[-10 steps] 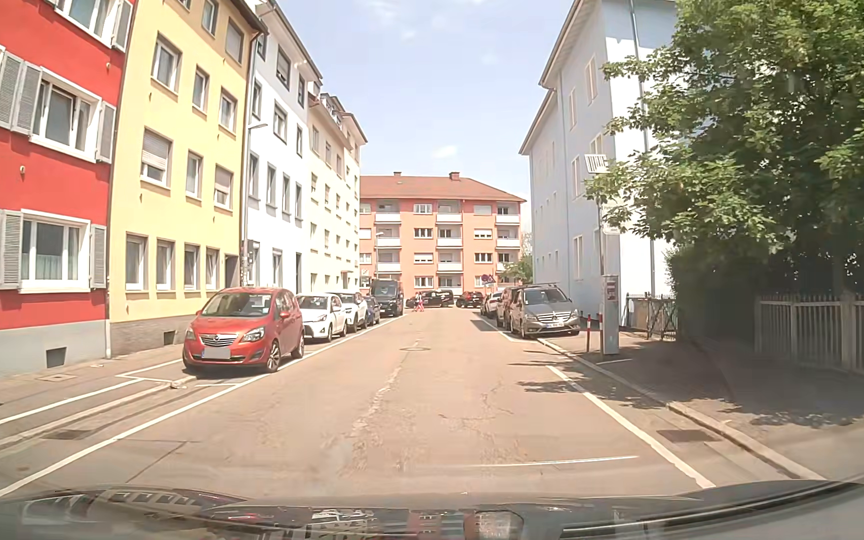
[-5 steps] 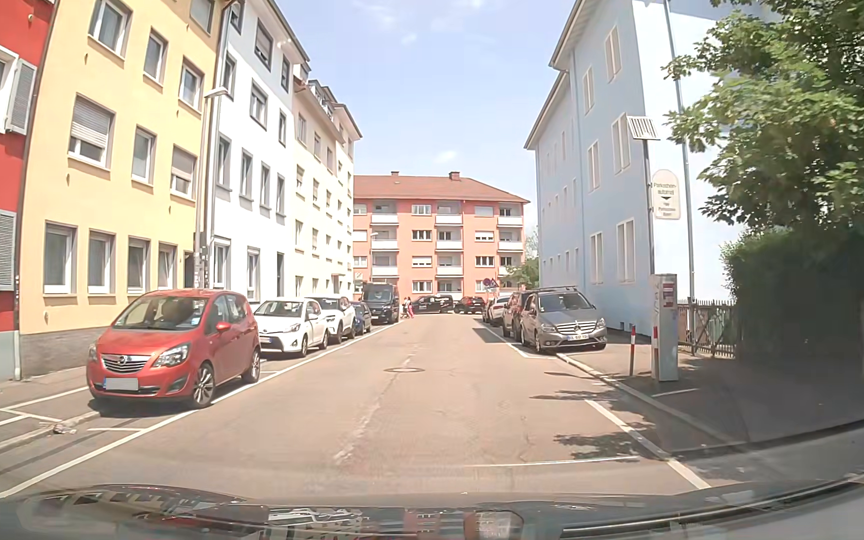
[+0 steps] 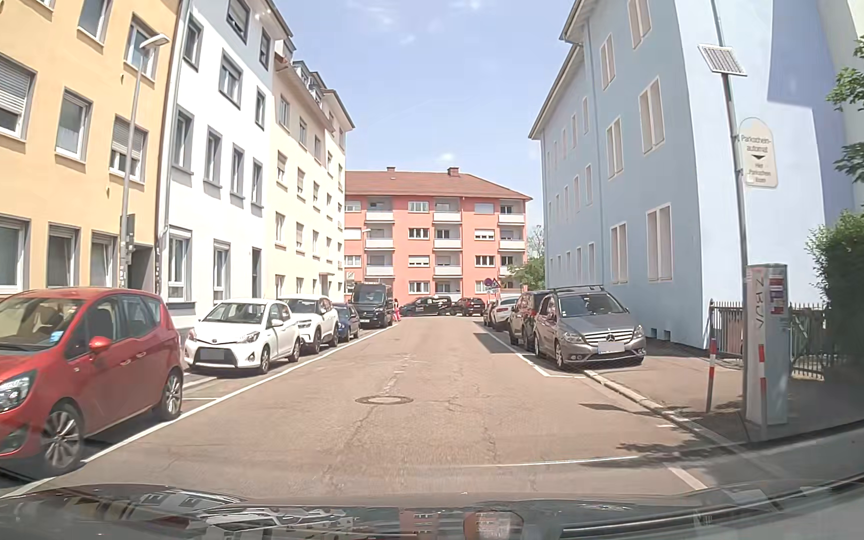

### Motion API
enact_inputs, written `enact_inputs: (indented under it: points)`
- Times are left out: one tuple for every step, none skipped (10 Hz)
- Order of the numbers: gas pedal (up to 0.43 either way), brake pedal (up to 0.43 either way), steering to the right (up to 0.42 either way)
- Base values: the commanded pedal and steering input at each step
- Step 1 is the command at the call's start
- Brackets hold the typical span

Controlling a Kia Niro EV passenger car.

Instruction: Follow the waypoints while adhering to traffic rules and regulations

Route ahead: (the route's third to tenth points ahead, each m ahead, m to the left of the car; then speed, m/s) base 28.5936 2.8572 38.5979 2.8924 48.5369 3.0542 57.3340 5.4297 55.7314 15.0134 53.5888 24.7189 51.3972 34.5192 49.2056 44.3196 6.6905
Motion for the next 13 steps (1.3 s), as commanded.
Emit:
enact_inputs:
  points:
    - [0.028,0.0,0.003]
    - [0.028,0.0,0.003]
    - [0.028,0.0,0.003]
    - [0.028,0.0,0.002]
    - [0.028,0.0,0.003]
    - [0.028,0.0,0.004]
    - [0.028,0.0,0.003]
    - [0.028,0.0,0.002]
    - [0.028,0.0,0.001]
    - [0.028,0.0,0.001]
    - [0.028,0.0,0.001]
    - [0.028,0.0,0.0]
    - [0.028,0.0,0.0]
